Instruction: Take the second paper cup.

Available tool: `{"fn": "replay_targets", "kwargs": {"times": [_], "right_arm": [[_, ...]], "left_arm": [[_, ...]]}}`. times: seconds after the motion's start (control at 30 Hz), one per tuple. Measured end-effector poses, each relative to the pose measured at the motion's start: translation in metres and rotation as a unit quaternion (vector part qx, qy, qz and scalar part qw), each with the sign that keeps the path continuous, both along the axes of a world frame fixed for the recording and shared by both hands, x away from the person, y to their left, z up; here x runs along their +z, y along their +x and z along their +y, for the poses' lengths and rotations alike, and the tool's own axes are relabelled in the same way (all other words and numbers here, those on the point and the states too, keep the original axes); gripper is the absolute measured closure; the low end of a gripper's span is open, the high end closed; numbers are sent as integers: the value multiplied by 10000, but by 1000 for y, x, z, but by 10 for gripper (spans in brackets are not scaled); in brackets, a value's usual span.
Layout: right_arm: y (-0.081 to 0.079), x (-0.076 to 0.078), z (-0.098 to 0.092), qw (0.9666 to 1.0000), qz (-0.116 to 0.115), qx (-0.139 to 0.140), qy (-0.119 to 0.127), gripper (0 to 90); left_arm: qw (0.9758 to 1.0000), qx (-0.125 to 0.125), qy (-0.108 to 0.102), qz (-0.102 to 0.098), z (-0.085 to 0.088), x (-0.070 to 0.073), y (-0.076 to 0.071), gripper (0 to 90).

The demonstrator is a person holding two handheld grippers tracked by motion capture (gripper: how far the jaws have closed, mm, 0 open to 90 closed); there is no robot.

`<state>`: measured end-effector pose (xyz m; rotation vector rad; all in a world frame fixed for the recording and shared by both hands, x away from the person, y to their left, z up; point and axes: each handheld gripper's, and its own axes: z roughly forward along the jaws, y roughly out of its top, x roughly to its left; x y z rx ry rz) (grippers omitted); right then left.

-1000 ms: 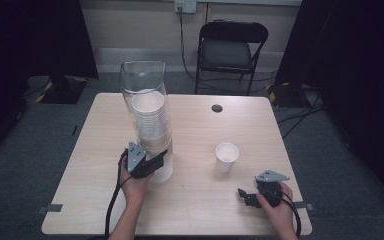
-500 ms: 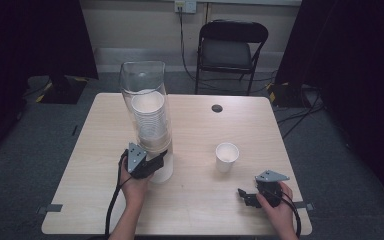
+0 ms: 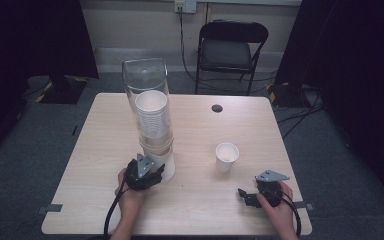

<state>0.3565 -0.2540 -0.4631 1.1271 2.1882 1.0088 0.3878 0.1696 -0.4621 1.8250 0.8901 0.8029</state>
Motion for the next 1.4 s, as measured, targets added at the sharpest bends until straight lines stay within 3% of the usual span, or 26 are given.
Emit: {"fn": "replay_targets", "kwargs": {"times": [0.1, 0.13, 0.17, 0.2, 0.33, 0.4, 0.57, 0.6, 0.7, 0.77, 0.8, 0.83, 0.9, 0.97, 1.07, 1.1, 1.13, 1.2, 1.23, 1.3, 1.33, 1.4], "right_arm": [[0, 0, 0, 10000, -3, 2, -7, 143], [0, 0, 0, 10000, -2, 2, -6, 143], [0, 0, 0, 10000, -2, 2, -6, 143], [0, 0, 0, 10000, -3, 2, -7, 142], [0, 0, 1, 10000, -7, -55, -8, 141], [-1, 0, 2, 10000, -10, -74, -2, 140], [-2, 0, 4, 9998, -13, -176, -8, 144], [-3, 0, 4, 9998, -8, -212, 4, 150], [-5, 3, 7, 9997, 65, -223, -37, 267], [-6, 10, 10, 9999, 36, -129, 63, 252], [-7, 16, 14, 9996, 97, -63, 248, 264], [-8, 26, 20, 9991, 72, 101, 395, 325], [-9, 31, 24, 9988, 57, 212, 431, 336], [-13, 53, 42, 9975, -5, 541, 452, 363], [-16, 72, 59, 9953, -27, 785, 560, 392], [-16, 72, 59, 9953, -27, 785, 560, 392], [-16, 86, 71, 9931, 21, 990, 636, 408], [-15, 91, 77, 9919, 54, 1063, 690, 416], [-14, 100, 88, 9888, 179, 1206, 857, 439], [-13, 102, 92, 9873, 223, 1279, 916, 443], [-10, 108, 104, 9845, 290, 1413, 1001, 445], [-9, 113, 116, 9820, 337, 1522, 1068, 450]], "left_arm": [[9996, -98, -76, 237, 6, -1, -6, 373], [9987, -223, -364, 291, 9, -1, -11, 372], [9987, -223, -364, 291, 9, -1, -11, 371], [9973, -380, -489, 406, 11, -2, -16, 371], [9971, -504, -379, 416, 12, -3, -24, 371], [9962, -559, -526, 422, 15, -4, -32, 371], [9954, -683, -553, 394, 17, -5, -38, 369], [9960, -686, -419, 387, 18, -4, -41, 369], [9953, -788, -468, 323, 16, -5, -45, 368], [9944, -901, -480, 259, 15, -5, -48, 367], [9940, -932, -516, 258, 13, -4, -51, 366], [9931, -1037, -515, 203, 10, -2, -54, 366], [9922, -1123, -521, 123, 7, -1, -55, 365], [9909, -1280, -423, 36, -2, 4, -58, 364], [9893, -1436, -253, -10, -11, 6, -58, 362], [9893, -1436, -253, -10, -11, 6, -58, 361], [9879, -1537, -195, -9, -18, 5, -58, 361], [9871, -1592, -195, 4, -21, 5, -58, 361], [9860, -1661, -161, 22, -24, 4, -57, 361], [9855, -1691, -119, 41, -27, 3, -57, 360], [9847, -1740, -13, 48, -31, 2, -57, 360], [9837, -1797, 24, 50, -34, 2, -57, 360]]}}
